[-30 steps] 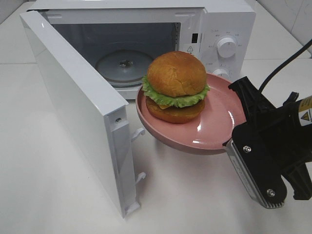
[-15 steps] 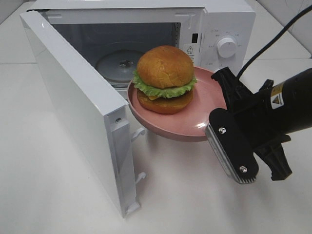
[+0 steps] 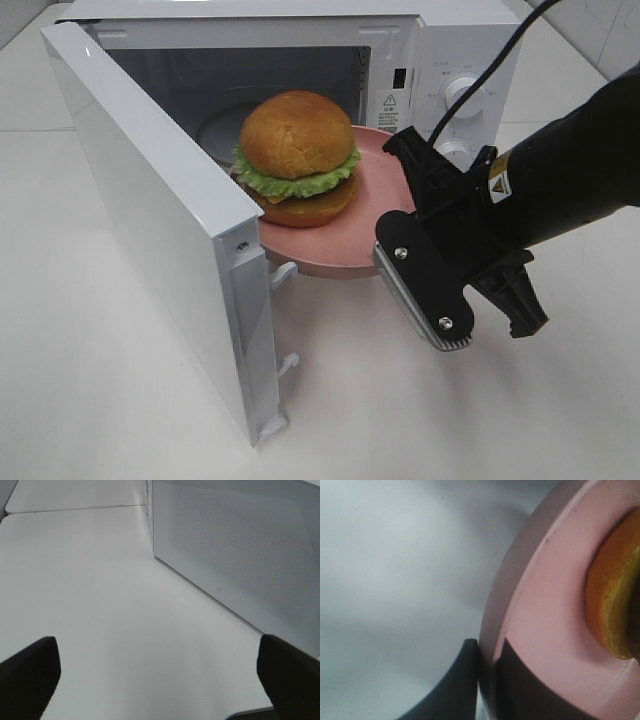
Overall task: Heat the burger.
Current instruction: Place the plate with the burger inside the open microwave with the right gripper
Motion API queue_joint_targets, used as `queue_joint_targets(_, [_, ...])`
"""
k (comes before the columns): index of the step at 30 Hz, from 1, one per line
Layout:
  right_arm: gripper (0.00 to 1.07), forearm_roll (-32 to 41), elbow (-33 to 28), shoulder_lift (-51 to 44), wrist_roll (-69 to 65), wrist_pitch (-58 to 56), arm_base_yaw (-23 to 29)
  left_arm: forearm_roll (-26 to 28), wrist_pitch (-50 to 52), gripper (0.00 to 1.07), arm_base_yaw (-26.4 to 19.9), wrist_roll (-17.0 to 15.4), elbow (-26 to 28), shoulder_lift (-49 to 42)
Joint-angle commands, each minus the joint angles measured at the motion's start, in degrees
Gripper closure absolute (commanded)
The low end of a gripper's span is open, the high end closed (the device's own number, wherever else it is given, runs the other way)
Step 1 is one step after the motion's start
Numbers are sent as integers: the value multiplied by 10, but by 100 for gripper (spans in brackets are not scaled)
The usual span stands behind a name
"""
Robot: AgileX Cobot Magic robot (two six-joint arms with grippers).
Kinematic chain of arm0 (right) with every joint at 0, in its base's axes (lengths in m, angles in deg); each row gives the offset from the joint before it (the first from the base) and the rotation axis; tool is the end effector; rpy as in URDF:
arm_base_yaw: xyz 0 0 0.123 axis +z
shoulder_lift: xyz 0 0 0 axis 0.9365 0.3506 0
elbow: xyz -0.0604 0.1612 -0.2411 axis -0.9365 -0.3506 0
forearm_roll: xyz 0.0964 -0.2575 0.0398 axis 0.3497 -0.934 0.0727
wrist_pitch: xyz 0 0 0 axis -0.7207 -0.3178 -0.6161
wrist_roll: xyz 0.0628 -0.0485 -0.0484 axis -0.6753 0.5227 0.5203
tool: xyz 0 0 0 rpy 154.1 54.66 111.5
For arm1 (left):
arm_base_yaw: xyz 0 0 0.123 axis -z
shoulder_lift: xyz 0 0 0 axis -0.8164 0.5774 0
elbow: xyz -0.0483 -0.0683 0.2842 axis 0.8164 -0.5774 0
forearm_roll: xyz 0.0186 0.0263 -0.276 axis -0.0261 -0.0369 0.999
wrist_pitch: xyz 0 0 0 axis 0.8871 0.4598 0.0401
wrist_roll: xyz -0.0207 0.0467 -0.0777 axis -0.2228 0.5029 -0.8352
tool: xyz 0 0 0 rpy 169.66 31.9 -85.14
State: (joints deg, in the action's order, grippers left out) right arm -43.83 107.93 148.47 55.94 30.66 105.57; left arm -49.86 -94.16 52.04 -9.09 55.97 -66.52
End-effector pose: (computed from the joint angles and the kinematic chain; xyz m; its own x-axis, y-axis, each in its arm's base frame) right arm 0.2538 0.1819 0.1965 0.5796 -0.8145 0.0255 -0.6355 -0.4713 -0.6116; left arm 0.0040 -0.0181 0.2944 -0.4305 0.0667 -0.9001 0.1683 0.9857 -0.0075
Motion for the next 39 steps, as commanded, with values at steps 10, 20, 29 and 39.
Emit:
queue_joint_targets(10, [107, -9, 79, 66, -7, 40, 2, 0, 8, 6, -2, -2, 0, -7])
queue_joint_targets(20, [107, -9, 127, 115, -12, 49, 2, 0, 8, 6, -2, -2, 0, -7])
queue_joint_targets(29, [107, -9, 190, 171, -18, 29, 2, 0, 8, 6, -2, -2, 0, -7])
queue_joint_targets(39, [107, -35, 257, 219, -72, 10, 2, 0, 8, 6, -2, -2, 0, -7])
